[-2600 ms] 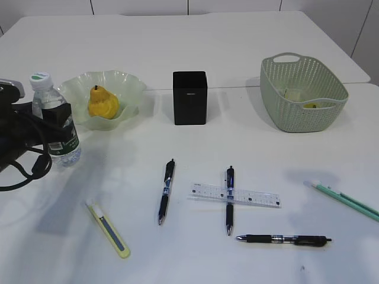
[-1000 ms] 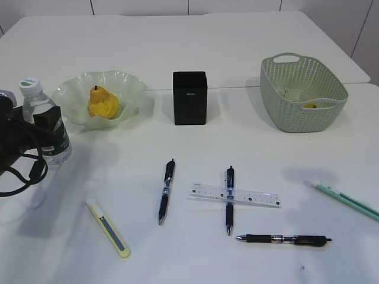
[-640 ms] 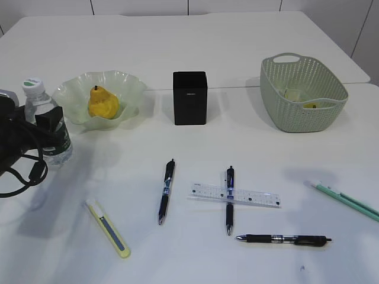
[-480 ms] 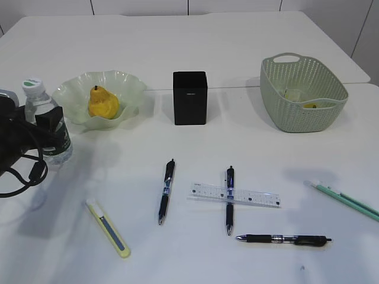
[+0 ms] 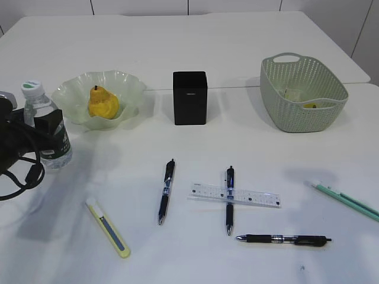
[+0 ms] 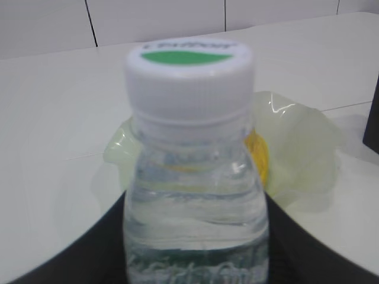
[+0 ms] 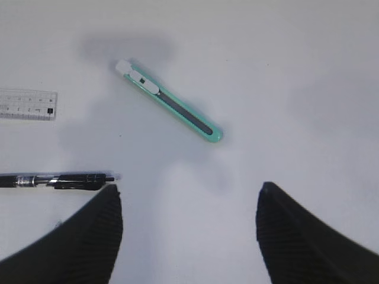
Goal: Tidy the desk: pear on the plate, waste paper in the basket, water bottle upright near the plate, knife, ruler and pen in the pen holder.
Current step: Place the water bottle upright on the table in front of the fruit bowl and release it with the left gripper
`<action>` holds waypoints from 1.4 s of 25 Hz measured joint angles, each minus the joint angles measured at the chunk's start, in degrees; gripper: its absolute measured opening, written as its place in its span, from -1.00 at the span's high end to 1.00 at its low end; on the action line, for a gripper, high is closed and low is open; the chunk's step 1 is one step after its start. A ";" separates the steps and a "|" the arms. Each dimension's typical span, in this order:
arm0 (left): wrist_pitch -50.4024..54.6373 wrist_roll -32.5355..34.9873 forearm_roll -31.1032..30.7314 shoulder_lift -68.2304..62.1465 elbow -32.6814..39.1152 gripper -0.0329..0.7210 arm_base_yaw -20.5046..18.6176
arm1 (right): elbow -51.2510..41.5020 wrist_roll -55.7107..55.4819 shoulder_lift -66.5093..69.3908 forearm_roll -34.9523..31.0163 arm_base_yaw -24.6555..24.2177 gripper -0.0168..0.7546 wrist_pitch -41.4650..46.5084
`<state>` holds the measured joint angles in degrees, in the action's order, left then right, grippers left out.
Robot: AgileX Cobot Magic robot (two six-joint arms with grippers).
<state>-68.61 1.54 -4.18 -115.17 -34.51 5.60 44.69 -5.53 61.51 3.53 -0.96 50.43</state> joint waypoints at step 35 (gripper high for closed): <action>3.07 0.00 0.00 1.60 -0.42 0.02 0.00 | 0.00 0.00 0.00 0.00 0.00 -0.47 -0.08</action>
<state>-65.54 1.54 -4.18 -113.56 -34.93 5.60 44.69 -5.53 61.51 3.53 -0.96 50.35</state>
